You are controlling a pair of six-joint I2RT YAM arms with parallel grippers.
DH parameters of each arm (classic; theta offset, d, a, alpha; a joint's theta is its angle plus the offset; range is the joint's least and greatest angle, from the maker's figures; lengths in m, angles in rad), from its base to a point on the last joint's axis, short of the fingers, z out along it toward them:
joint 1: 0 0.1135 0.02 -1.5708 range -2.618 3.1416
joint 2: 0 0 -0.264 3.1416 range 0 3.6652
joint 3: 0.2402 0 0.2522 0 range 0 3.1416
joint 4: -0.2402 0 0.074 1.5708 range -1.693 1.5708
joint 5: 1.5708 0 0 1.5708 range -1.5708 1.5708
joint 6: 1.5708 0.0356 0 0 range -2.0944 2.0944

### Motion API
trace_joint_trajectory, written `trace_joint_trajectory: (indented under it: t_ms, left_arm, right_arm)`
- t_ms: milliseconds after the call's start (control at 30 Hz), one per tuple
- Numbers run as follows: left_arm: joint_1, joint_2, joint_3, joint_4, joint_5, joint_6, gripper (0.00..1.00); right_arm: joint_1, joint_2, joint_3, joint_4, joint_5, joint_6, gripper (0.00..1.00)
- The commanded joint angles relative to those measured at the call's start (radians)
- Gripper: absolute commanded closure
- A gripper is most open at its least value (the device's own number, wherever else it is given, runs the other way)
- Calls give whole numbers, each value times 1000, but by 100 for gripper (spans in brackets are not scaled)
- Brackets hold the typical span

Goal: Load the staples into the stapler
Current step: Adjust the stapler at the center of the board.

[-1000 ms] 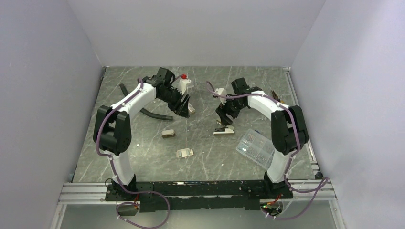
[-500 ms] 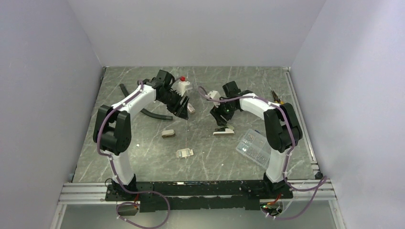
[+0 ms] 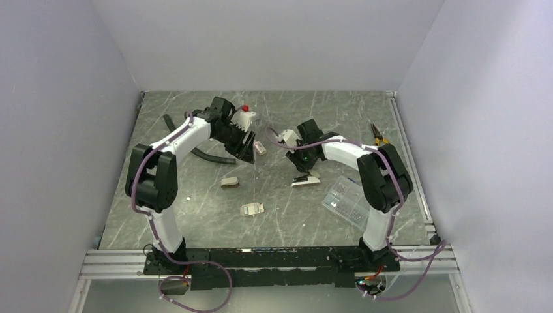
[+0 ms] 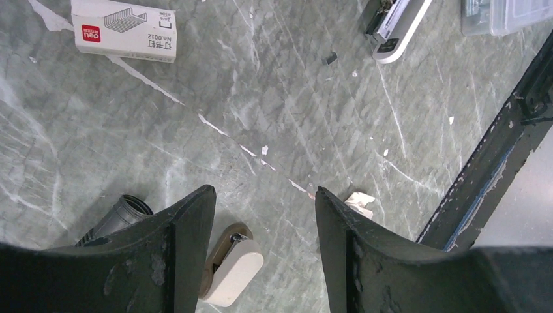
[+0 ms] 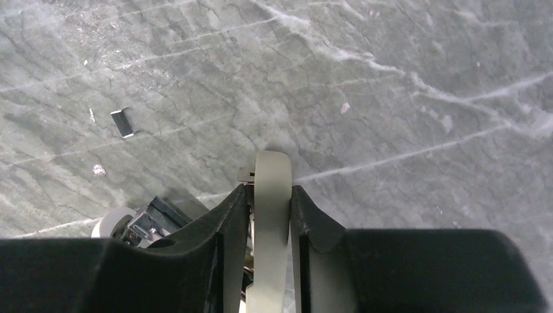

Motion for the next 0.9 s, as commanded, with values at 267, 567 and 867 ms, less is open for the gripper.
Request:
trace_joint_trajectory:
  t_ms: [267,567,867]
  left_arm:
    - [-59,6,2,152,188,-154,39]
    - [-166,70,67,329,350,-400,38]
    - [-223,100,143,473,368,-621,36]
  right_arm:
    - [-2,-312,-69,222,37,109,100]
    - [-2,-440,-105,328,124,127,100]
    - [-4,-507,-99,344,191,131,100]
